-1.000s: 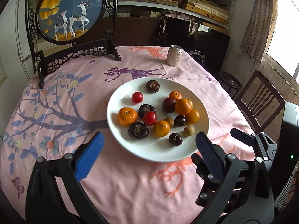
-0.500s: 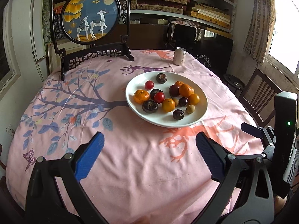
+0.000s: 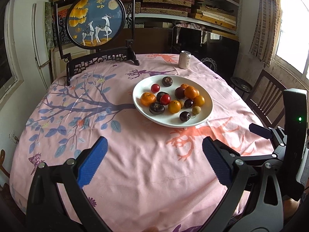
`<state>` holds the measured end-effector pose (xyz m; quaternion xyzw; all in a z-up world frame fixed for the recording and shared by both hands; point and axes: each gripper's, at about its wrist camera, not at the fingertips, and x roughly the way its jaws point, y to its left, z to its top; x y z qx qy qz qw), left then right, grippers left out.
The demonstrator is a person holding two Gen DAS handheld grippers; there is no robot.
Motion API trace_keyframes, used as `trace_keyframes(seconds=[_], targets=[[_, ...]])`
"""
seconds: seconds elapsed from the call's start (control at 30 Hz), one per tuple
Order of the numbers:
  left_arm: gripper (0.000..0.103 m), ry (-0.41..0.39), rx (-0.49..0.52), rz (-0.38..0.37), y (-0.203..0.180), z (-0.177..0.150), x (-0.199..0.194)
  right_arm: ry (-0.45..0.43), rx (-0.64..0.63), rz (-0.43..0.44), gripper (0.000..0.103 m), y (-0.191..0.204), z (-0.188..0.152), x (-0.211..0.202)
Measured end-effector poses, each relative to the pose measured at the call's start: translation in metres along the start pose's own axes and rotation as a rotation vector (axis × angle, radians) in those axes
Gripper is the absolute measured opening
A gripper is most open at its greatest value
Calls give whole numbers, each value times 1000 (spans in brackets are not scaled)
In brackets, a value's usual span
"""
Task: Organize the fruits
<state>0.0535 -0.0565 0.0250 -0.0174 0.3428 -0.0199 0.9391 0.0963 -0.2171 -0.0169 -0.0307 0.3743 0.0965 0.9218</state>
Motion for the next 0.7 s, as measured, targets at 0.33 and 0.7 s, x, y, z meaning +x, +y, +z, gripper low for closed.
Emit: trace_keyframes(seconds=[0.33, 0.7], targets=[[101, 14, -13, 9, 3, 0, 5, 4, 7, 7, 102, -1, -1, 1], [101, 22, -21, 7, 5, -1, 9, 3, 8, 9, 102, 0, 0, 2]])
